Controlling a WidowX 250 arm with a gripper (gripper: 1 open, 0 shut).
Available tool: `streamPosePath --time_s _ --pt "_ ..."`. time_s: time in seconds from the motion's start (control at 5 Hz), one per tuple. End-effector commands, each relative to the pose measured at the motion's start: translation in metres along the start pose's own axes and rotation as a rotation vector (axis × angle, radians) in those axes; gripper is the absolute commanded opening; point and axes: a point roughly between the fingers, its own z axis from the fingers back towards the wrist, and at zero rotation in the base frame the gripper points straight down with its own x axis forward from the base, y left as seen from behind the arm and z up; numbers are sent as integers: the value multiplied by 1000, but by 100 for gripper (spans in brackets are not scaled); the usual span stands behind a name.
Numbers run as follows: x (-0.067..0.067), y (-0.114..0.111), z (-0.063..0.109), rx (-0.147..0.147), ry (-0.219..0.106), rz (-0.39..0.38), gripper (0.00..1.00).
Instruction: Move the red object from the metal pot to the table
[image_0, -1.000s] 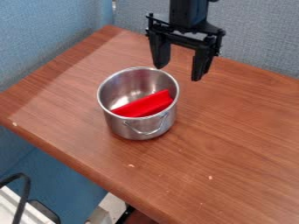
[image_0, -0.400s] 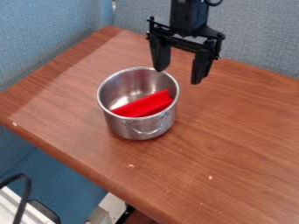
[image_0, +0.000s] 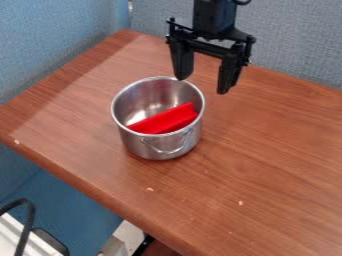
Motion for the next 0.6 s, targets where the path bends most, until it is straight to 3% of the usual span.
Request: streamPosePath --time_s 0.0,0.4 --pt "6 5 12 -4 -46 16 100" --pt "8 5 13 -6 -48 18 100"
